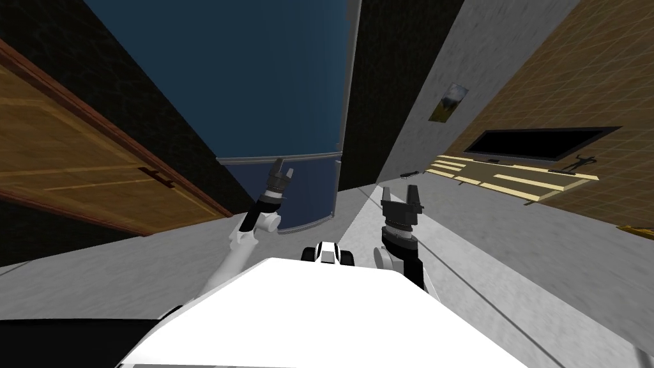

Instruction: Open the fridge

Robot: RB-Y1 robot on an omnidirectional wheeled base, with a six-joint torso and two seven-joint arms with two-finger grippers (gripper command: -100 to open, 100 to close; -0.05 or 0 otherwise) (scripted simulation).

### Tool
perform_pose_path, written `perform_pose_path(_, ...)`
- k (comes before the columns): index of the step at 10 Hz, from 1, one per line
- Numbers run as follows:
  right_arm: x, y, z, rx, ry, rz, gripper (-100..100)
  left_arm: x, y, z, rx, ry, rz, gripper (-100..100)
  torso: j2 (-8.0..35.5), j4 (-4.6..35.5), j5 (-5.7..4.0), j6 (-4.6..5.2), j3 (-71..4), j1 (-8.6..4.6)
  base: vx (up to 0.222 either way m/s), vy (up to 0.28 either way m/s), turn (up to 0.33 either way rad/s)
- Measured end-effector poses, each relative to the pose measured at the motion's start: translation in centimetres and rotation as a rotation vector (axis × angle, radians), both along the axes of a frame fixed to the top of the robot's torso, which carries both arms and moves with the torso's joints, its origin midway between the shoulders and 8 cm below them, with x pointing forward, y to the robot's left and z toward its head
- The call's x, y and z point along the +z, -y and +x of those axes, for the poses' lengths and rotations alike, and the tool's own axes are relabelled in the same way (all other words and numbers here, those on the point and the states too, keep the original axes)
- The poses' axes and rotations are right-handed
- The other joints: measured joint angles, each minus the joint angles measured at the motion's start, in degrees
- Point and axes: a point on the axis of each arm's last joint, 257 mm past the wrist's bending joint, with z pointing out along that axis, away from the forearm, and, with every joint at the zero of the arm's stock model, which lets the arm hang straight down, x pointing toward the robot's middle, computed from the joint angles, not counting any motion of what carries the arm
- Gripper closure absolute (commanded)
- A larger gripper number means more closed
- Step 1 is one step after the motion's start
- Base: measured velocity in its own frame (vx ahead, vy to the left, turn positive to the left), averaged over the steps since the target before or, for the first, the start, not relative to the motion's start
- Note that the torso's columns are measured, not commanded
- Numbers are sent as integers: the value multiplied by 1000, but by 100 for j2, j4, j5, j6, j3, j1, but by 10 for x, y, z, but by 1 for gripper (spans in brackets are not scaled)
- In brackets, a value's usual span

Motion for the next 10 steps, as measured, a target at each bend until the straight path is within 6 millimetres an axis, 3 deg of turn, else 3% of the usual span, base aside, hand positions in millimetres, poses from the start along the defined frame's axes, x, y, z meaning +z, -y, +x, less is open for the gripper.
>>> perform_pose_path(10,0,0,0,0,0,0,0,29,32,63,-104,-103,131,-100,6,2,2,1,4,6,39,-43,-51)
